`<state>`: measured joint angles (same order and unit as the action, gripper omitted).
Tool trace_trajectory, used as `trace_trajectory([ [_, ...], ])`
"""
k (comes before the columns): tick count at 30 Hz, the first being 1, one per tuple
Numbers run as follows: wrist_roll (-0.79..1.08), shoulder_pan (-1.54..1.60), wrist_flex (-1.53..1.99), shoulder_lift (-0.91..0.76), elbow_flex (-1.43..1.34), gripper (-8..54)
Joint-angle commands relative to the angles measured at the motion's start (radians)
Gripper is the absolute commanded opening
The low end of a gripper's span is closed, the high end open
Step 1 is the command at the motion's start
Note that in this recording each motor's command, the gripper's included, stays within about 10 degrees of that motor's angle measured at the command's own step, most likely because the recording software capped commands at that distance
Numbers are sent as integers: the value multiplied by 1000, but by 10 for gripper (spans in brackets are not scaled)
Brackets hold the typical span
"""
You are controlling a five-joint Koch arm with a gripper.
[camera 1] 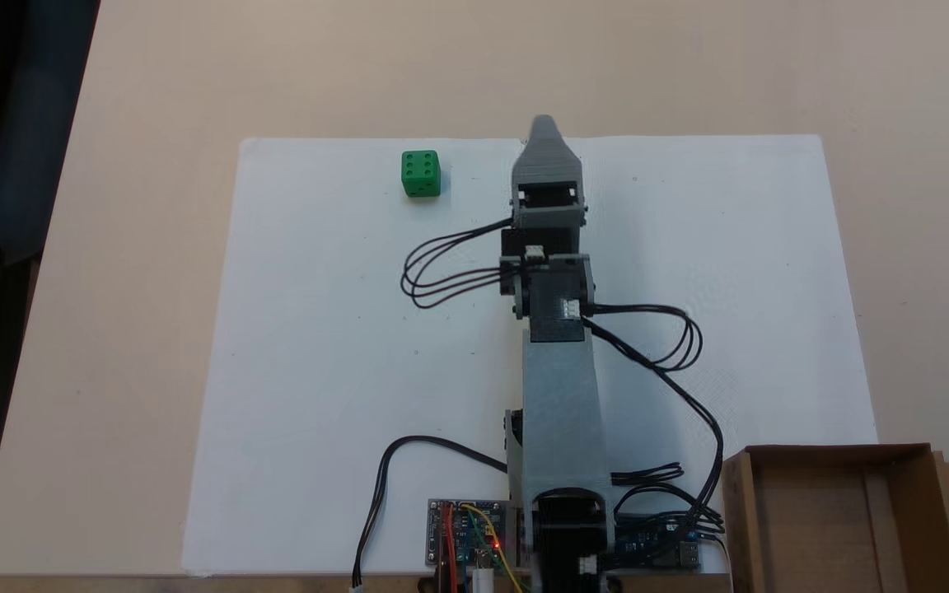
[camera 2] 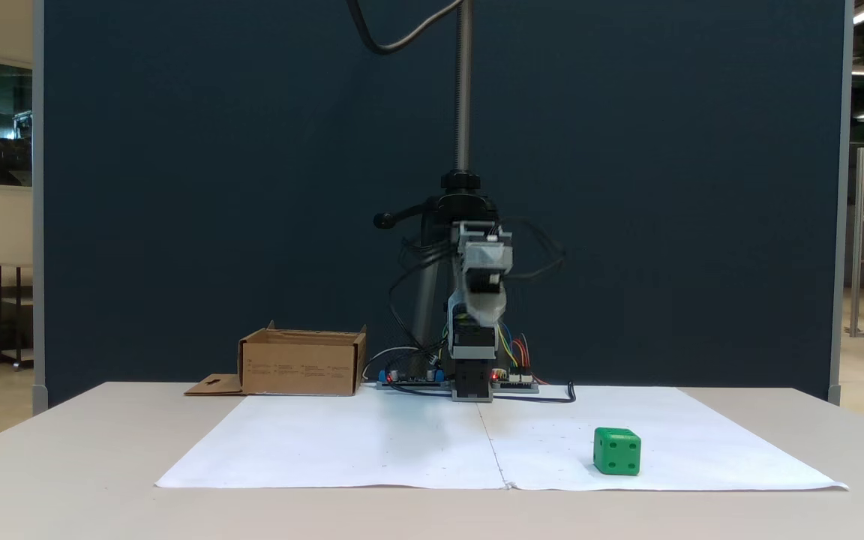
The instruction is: Grasp a green dice and put it in the bin.
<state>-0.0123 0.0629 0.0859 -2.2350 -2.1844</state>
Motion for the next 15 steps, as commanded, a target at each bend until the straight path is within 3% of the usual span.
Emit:
trace_trajectory([
  [1,-141,46,161,18,117,412],
  [15,-492,256,886,526,635,417],
])
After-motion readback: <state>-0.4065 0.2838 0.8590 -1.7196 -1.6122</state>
